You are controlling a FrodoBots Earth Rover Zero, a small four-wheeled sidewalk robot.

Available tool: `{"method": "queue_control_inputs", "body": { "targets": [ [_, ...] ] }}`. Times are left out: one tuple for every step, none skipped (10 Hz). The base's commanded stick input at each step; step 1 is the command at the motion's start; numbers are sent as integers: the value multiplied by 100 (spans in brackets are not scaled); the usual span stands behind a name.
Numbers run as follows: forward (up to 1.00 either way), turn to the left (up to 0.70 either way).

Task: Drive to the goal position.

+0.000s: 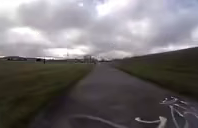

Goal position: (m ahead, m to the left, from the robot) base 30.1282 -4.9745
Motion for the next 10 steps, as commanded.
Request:
{"method": "queue_control_inputs", "body": {
  "targets": [
    [100,0],
    [100,0],
    [100,-13],
    [100,-32],
    [100,-37],
    [100,-20],
    [100,-6],
    [100,-2],
    [100,0],
    [100,-18]
  ]
}}
